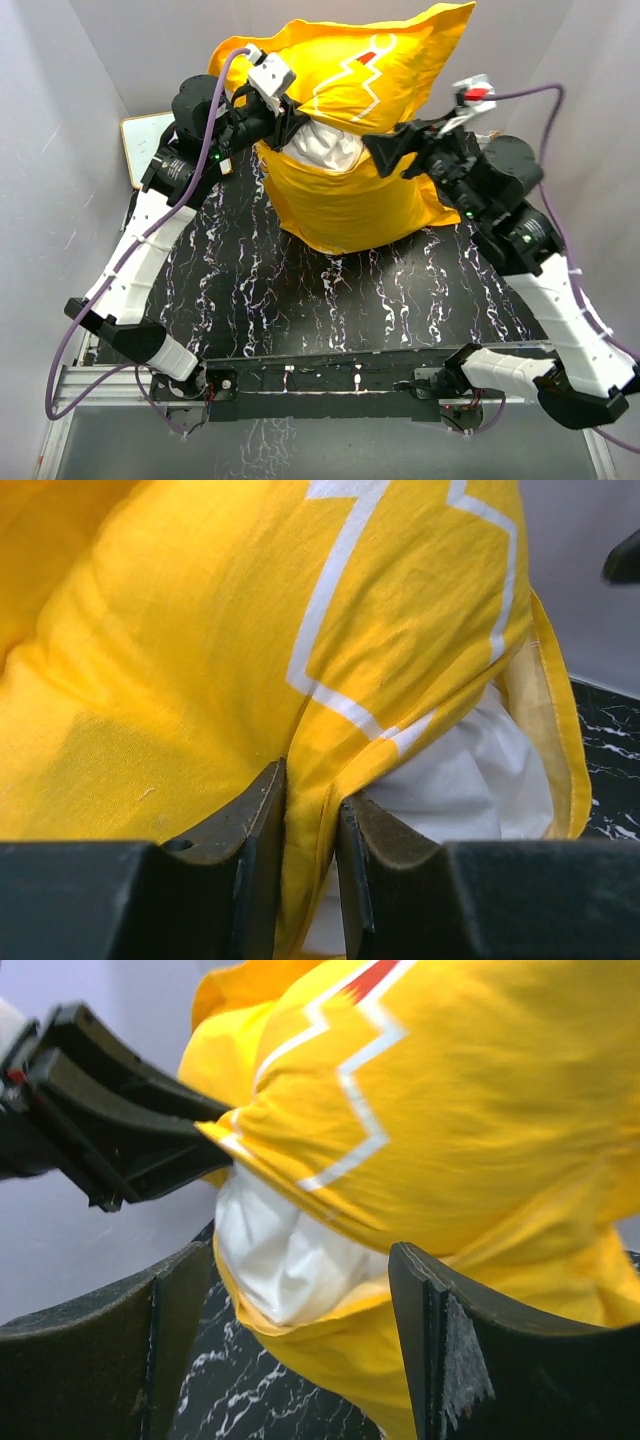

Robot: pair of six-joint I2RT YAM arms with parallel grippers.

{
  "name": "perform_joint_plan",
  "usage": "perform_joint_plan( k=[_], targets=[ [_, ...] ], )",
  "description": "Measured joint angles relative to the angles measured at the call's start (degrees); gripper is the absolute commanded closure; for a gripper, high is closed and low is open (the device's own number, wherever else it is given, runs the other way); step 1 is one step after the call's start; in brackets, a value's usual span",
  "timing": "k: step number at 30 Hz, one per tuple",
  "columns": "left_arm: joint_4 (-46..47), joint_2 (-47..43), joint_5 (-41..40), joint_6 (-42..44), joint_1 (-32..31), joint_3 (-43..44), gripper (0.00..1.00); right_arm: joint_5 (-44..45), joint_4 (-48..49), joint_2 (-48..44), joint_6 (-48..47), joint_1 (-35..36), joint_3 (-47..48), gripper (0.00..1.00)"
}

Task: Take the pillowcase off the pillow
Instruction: Remove the pillow from the pillowcase.

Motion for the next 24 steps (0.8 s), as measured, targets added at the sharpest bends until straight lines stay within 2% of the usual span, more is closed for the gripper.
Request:
perform_joint_plan(
  k=[5, 9, 16, 24],
  targets=[
    [-0.94, 0.61, 0.44, -1.88, 0.0, 1.29, 1.0, 3.28, -1.03, 6.84, -2.6, 9.79, 1.2, 0.22],
    [-1.22, 0.83, 0.57, -2.62, 0.0, 1.64, 1.0, 8.13, -2.78, 13.79, -4.39, 15.65, 2.32, 0.16],
    [-1.29, 0.81, 0.83, -3.3, -0.02, 1.64, 1.0, 18.53, -2.14, 17.31, -6.19, 15.98, 4.72, 0.12],
    [0.17, 0.11, 2.01, -4.46, -0.07, 0.59, 1.0, 21.88, -0.7, 17.49, -5.27, 13.75, 7.82, 0.11]
  ],
)
